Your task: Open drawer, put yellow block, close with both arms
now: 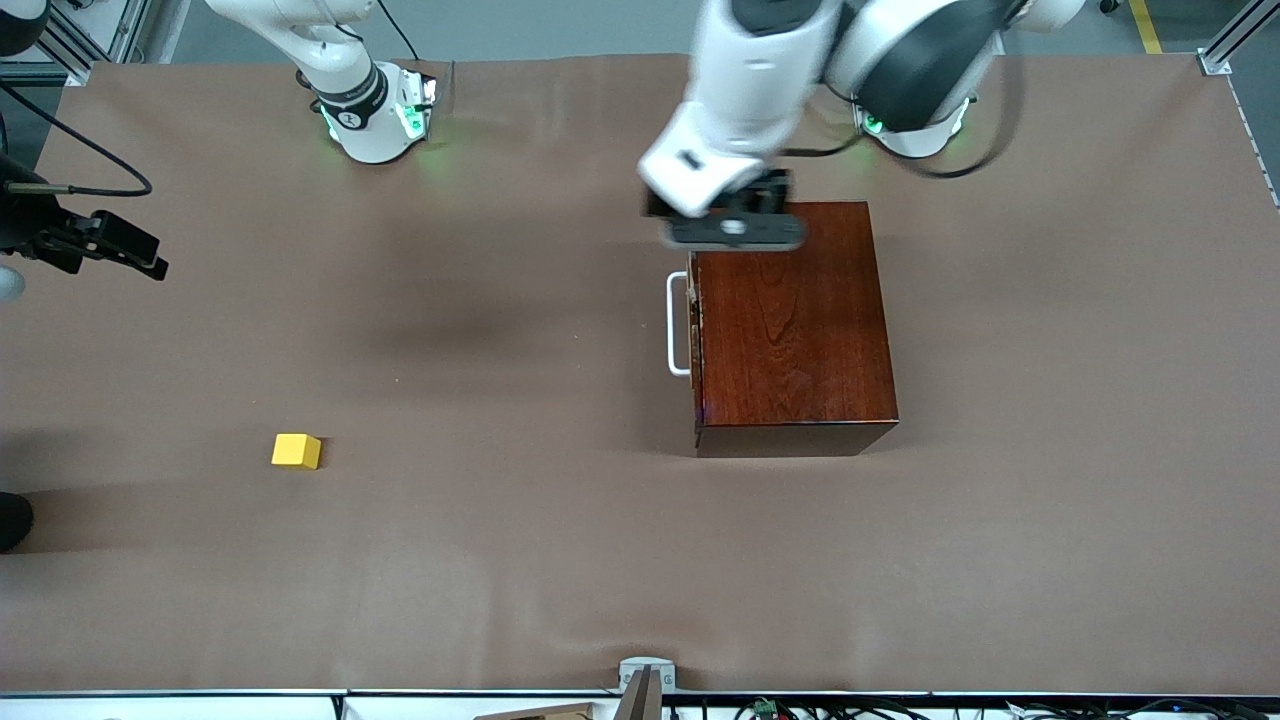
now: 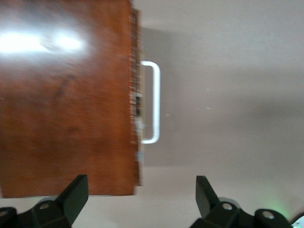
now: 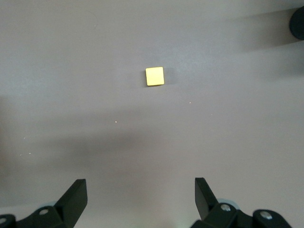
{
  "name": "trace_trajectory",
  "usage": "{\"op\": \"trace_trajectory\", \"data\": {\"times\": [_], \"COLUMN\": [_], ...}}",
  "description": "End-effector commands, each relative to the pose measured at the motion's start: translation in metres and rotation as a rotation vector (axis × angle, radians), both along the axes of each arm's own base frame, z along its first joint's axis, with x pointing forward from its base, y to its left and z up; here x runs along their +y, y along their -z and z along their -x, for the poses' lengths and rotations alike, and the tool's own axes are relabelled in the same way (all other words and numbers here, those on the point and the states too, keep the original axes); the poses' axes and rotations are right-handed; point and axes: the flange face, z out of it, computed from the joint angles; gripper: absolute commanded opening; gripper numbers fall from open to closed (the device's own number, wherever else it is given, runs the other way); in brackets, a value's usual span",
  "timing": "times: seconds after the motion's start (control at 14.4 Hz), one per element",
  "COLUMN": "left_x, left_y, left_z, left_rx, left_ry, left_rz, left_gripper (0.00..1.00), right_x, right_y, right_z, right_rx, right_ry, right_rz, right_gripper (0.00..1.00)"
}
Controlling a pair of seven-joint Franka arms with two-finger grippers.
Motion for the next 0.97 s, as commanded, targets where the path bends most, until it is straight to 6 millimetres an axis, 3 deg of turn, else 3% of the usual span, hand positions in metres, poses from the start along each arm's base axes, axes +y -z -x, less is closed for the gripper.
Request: {"op": "trace_trajectory", "data": {"times": [0.0, 0.21, 0.42, 0.9], "left_x": [-0.039, -0.069, -0.078, -0.080], "left_y": [0.027, 0.076, 0.127, 0.190], "left_z": [0.004, 0.020, 0.017, 0.005], "left_rx": [-0.014, -0.069, -0.053, -0.071], "left_ry": [-0.050, 0.037, 0.062, 0.158], "left_rz": [0.000, -0.117, -0.189, -0.267], "left_gripper": [1.00, 1.00, 1.00, 1.00], "right_x": [0.000, -0.001, -0.001, 0.001], "right_y": [-0.002, -0.002, -0.002, 0.014], "right_z": [-0.002, -0.002, -0.002, -0.017], "right_rx": [-0.001, -0.002, -0.002, -0.004], "right_ry": [0.010, 0.011, 0.014, 0.013], "right_rz": [0.005, 0.006, 0.005, -0.013], "right_gripper": [1.00, 1.00, 1.00, 1.00]}}
